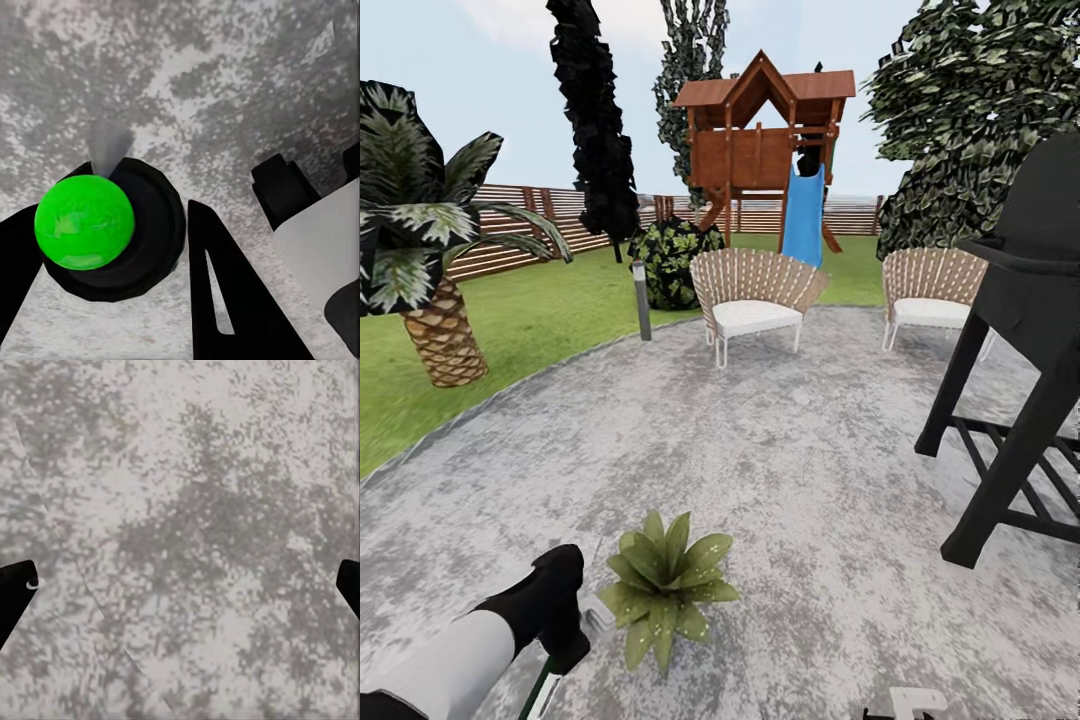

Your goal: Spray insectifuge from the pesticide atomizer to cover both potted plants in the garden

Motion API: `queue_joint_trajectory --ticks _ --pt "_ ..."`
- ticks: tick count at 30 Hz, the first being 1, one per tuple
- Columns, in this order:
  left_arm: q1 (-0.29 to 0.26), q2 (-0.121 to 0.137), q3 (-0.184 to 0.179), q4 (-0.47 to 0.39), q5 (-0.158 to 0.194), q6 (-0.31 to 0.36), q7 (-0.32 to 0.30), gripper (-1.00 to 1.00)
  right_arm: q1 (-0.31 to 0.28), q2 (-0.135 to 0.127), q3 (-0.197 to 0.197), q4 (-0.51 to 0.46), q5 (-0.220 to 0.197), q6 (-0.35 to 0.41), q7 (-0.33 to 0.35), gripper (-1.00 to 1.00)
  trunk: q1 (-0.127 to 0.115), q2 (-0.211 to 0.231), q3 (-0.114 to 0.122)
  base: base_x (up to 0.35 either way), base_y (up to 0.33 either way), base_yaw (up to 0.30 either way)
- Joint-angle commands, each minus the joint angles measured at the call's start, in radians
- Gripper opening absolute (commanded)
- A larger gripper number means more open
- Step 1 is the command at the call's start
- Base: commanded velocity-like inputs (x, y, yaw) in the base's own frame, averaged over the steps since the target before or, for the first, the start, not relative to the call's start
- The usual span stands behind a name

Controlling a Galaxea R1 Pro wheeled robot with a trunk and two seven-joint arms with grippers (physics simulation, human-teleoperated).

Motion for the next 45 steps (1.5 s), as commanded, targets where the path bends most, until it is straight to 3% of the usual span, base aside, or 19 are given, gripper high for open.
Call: queue_joint_trajectory --ticks 1,6,10,13,14,23,32,38,41,45 --pt "0.001 0.002 0.004 -0.001 -0.005 0.003 -0.009 -1.0 -0.001 0.0 -0.008 0.002 0.011 -0.004 -0.004 1.0 0.0 0.0 -0.001 0.0 0.0 -0.055" --pt "0.05 0.015 0.04 0.004 -0.001 -0.001 0.008 -1.0 -0.001 -0.002 -0.005 0.002 0.014 -0.004 -0.004 1.0 0.0 0.0 -0.001 0.0 0.0 -0.013" --pt "0.066 0.011 0.101 0.007 0.008 -0.028 0.109 -1.0 -0.001 -0.003 -0.006 0.002 0.015 -0.004 -0.003 1.0 0.0 0.0 -0.001 0.0 0.0 0.0" --pt "0.067 -0.003 0.118 0.005 0.047 -0.072 0.119 -1.0 -0.001 -0.003 -0.006 0.002 0.015 -0.004 -0.004 1.0 0.0 0.0 -0.001 0.0 0.0 0.0" --pt "0.067 -0.008 0.124 0.001 0.075 -0.082 0.122 -1.0 -0.001 -0.003 -0.006 0.002 0.014 -0.004 -0.004 1.0 0.0 0.0 -0.001 0.0 0.0 0.0" --pt "0.067 -0.006 0.127 -0.002 0.089 -0.087 0.123 -1.0 -0.001 -0.01 -0.008 0.0 0.012 -0.004 -0.005 1.0 0.0 0.0 -0.001 -0.065 0.13 -0.015" --pt "0.067 -0.016 0.121 0.005 0.087 -0.086 0.124 -1.0 -0.001 -0.014 -0.007 0.0 0.012 -0.004 -0.005 1.0 0.0 0.0 -0.001 0.021 0.301 -0.283" --pt "0.069 -0.001 0.127 0.022 0.091 -0.088 0.126 -1.0 -0.001 -0.014 -0.006 0.002 0.012 -0.004 -0.005 1.0 0.0 0.0 -0.001 0.023 0.042 -0.219" --pt "0.074 0.012 0.135 0.023 0.091 -0.089 0.156 -1.0 -0.001 -0.013 -0.005 0.003 0.012 -0.004 -0.005 1.0 0.0 0.0 -0.001 0.001 0.001 -0.016" --pt "0.08 0.005 0.198 0.01 0.091 -0.089 0.213 -1.0 -0.001 -0.013 -0.005 0.005 0.013 -0.004 -0.005 1.0 0.0 0.0 -0.001 0.0 0.0 -0.002"
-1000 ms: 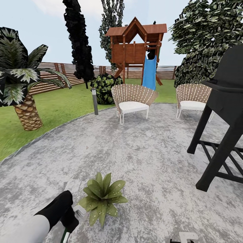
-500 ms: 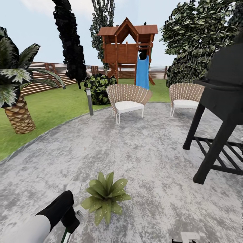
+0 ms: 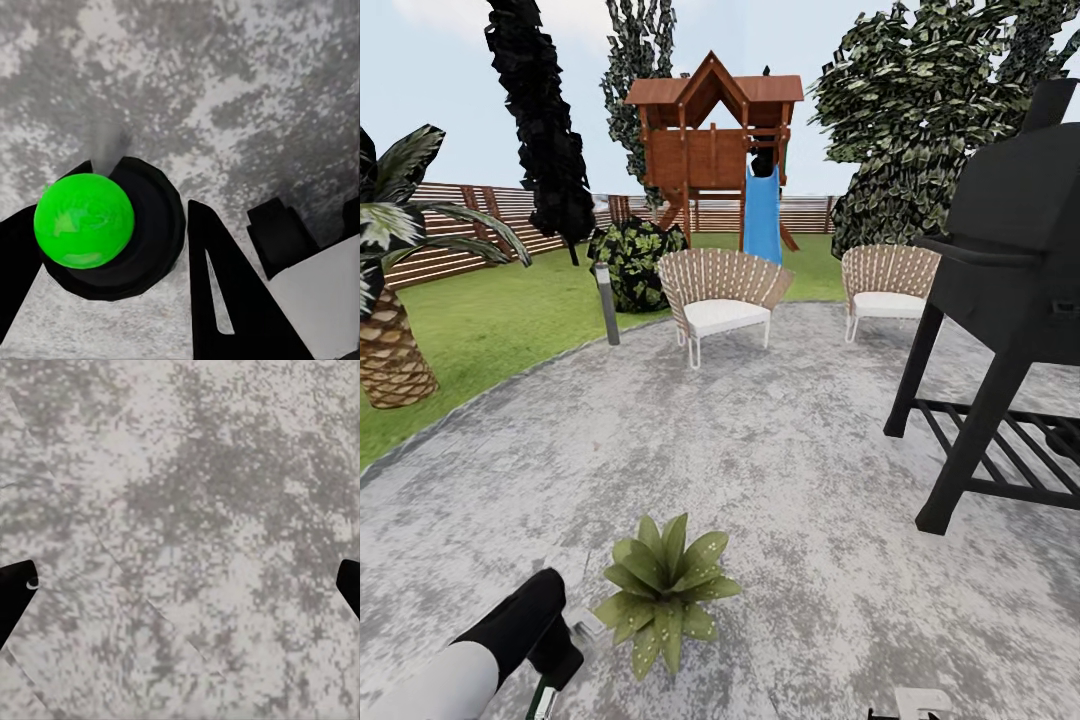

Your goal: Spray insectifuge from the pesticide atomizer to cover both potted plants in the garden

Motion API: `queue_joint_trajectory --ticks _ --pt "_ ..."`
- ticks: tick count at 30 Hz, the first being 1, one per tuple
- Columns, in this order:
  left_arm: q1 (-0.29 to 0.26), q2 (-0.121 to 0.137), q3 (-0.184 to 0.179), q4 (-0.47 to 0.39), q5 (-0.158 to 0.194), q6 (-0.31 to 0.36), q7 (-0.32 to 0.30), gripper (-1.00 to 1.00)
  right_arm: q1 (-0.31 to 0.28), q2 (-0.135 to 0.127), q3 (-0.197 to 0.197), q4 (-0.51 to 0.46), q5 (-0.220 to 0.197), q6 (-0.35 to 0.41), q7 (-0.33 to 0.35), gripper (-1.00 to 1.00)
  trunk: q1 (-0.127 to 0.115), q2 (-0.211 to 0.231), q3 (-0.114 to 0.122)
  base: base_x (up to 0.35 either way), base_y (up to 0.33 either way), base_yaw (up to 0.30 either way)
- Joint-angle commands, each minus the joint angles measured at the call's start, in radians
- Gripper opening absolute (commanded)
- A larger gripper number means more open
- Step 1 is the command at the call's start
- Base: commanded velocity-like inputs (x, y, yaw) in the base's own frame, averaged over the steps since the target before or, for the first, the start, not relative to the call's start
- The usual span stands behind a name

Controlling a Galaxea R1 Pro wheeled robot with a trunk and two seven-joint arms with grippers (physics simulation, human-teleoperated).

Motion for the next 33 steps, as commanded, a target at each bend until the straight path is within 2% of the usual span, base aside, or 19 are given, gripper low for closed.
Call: queue_joint_trajectory --ticks 1,5,13,16,19,27,33 --pt "0.0 -0.004 0.017 -0.004 -0.01 -0.001 0.005 -1.0 -0.001 0.0 -0.008 0.002 0.011 -0.004 -0.004 1.0 0.0 0.0 -0.001 0.0 0.0 0.0" --pt "0.001 -0.012 0.041 -0.007 -0.008 -0.004 0.021 -1.0 -0.001 0.0 -0.007 0.003 0.012 -0.004 -0.004 1.0 0.0 0.0 -0.001 0.0 0.0 0.0" --pt "0.001 -0.018 0.045 -0.01 -0.007 -0.005 0.023 -1.0 -0.001 0.0 -0.008 0.002 0.011 -0.004 -0.004 1.0 0.0 0.0 -0.001 -0.016 0.019 0.0" --pt "0.001 -0.018 0.044 -0.01 0.006 -0.005 0.023 -1.0 -0.001 0.002 -0.008 0.002 0.01 -0.004 -0.004 1.0 0.0 0.0 -0.001 -0.137 0.24 -0.074" --pt "0.001 -0.017 0.039 -0.01 0.056 -0.007 0.023 -1.0 -0.001 0.002 -0.008 0.002 0.01 -0.004 -0.004 1.0 0.0 0.0 -0.001 -0.106 0.285 -0.229" --pt "0.001 -0.015 0.041 -0.01 0.059 -0.008 0.023 -1.0 -0.001 0.002 -0.008 0.002 0.01 -0.004 -0.004 1.0 0.0 0.0 -0.001 -0.009 0.314 -0.259" --pt "0.001 -0.016 0.043 -0.01 0.059 -0.008 0.023 -1.0 -0.001 0.0 -0.006 0.005 0.014 -0.005 -0.002 1.0 0.0 0.0 -0.001 -0.127 0.298 -0.044"
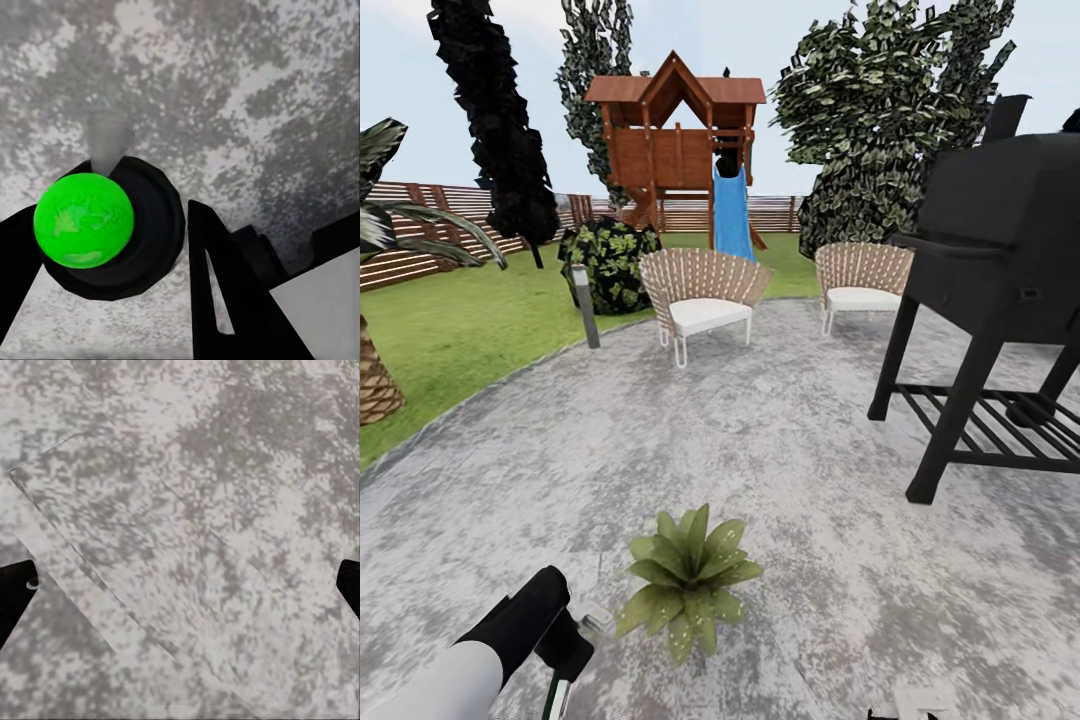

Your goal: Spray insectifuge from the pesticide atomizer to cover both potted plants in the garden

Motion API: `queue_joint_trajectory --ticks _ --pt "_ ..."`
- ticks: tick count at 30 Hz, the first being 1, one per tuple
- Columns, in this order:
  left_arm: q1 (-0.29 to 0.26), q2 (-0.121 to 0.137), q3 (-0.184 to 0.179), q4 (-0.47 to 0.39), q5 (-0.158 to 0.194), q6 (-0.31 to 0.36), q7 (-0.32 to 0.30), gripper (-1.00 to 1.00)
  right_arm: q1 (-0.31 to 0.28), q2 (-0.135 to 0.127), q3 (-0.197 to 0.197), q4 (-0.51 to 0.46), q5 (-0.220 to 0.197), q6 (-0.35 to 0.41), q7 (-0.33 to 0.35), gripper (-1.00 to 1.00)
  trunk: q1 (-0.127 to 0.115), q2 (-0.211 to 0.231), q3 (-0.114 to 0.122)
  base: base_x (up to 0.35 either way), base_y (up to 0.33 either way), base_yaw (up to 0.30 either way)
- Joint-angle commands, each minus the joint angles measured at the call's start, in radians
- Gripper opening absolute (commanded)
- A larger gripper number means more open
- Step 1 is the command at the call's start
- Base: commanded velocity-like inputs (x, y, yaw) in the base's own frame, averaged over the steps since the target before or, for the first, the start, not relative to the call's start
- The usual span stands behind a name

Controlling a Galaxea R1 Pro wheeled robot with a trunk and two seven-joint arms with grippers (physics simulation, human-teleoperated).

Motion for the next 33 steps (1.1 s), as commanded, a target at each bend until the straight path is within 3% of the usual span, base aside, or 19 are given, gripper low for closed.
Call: queue_joint_trajectory --ticks 1,8,23,33 --pt "0.0 0.0 -0.003 -0.002 -0.011 -0.001 -0.011 -1.0 -0.001 0.0 -0.008 0.001 0.011 -0.003 -0.004 1.0 -0.001 0.0 -0.001 -0.214 0.254 -0.002" --pt "0.0 -0.001 -0.004 -0.002 -0.012 -0.001 -0.01 -1.0 -0.001 0.008 -0.009 0.0 0.007 -0.003 -0.007 1.0 -0.001 0.0 -0.001 -0.221 0.244 0.0" --pt "0.0 -0.001 -0.004 -0.002 -0.012 -0.001 -0.01 -1.0 -0.001 0.008 -0.01 -0.003 0.005 -0.002 -0.007 1.0 -0.001 0.0 0.002 0.003 0.315 -0.121" --pt "0.0 -0.007 -0.008 -0.002 -0.01 -0.002 -0.01 -1.0 -0.001 0.006 -0.012 -0.004 0.005 -0.002 -0.007 1.0 -0.001 0.0 0.004 0.02 0.033 -0.111"
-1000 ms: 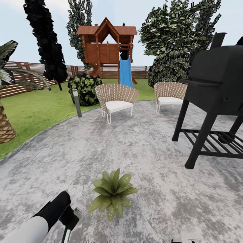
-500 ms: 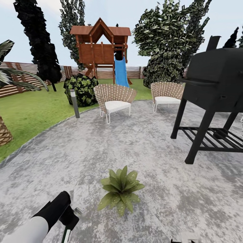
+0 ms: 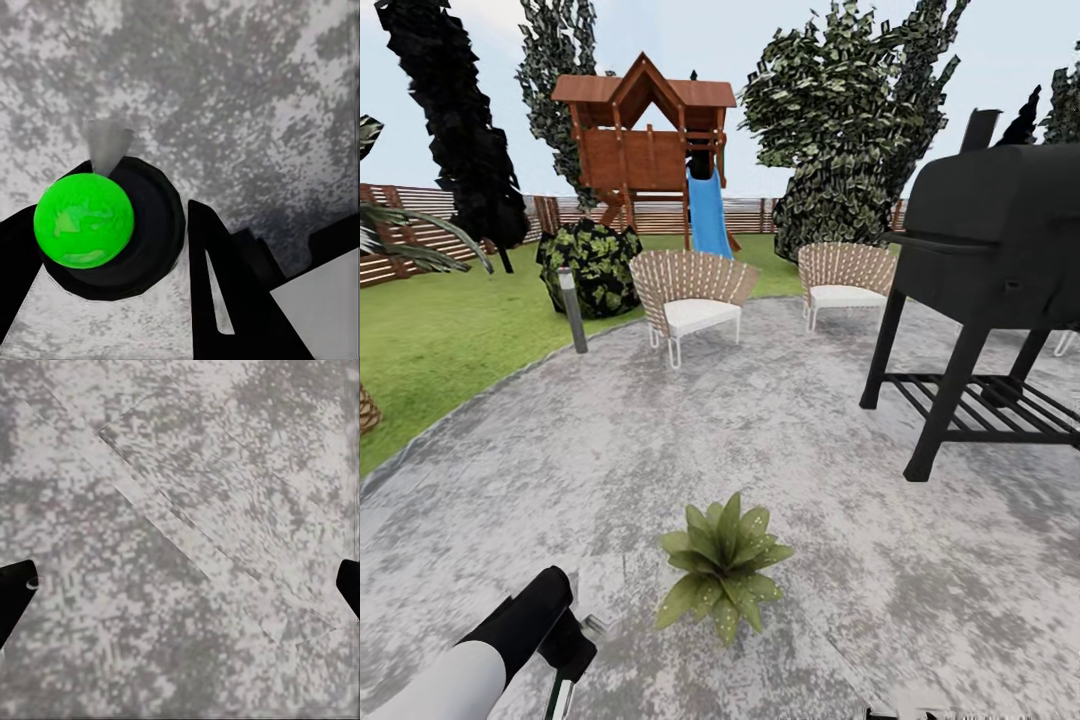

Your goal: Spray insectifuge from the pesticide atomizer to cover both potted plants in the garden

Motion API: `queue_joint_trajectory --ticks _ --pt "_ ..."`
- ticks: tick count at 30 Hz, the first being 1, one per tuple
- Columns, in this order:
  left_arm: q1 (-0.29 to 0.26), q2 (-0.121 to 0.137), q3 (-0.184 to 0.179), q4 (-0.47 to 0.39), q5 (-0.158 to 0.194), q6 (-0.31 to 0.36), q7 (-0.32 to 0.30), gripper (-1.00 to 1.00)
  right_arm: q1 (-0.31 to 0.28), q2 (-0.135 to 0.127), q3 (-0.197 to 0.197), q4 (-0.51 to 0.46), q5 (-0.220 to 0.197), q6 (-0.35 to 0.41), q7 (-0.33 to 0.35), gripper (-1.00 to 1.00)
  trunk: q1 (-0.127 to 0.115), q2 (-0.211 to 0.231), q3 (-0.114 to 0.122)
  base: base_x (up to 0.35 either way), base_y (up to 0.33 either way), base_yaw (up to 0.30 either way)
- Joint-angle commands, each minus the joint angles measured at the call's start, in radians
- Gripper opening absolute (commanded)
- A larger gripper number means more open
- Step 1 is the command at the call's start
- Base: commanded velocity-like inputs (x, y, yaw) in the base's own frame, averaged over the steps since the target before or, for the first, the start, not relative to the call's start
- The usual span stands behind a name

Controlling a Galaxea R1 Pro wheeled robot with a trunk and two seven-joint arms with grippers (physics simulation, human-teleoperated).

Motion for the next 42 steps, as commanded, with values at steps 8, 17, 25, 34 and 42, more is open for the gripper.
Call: queue_joint_trajectory --ticks 8,17,25,34,42 --pt "0.0 -0.004 -0.003 -0.002 -0.015 0.001 -0.01 -1.0 -0.001 0.0 -0.007 0.003 0.01 -0.004 -0.004 1.0 0.0 0.0 0.002 0.0 0.0 -0.272" --pt "0.0 -0.005 -0.002 0.0 -0.009 0.004 0.133 -1.0 -0.001 0.0 -0.007 0.003 0.01 -0.004 -0.004 1.0 0.0 0.0 0.003 0.025 0.046 -0.277" --pt "0.0 -0.006 -0.001 0.002 -0.007 0.005 0.127 -1.0 -0.001 0.0 -0.007 0.002 0.01 -0.004 -0.004 1.0 0.0 0.0 0.003 0.141 0.269 -0.278" --pt "0.001 -0.004 -0.007 0.016 -0.009 0.001 0.125 -1.0 -0.001 0.0 -0.007 0.002 0.01 -0.004 -0.004 1.0 0.0 0.0 0.003 0.068 0.132 -0.277" --pt "0.001 0.008 -0.021 0.017 -0.04 -0.059 0.123 -1.0 -0.001 -0.005 -0.005 0.006 0.014 -0.004 -0.003 1.0 0.0 0.0 0.003 0.001 0.001 -0.094"
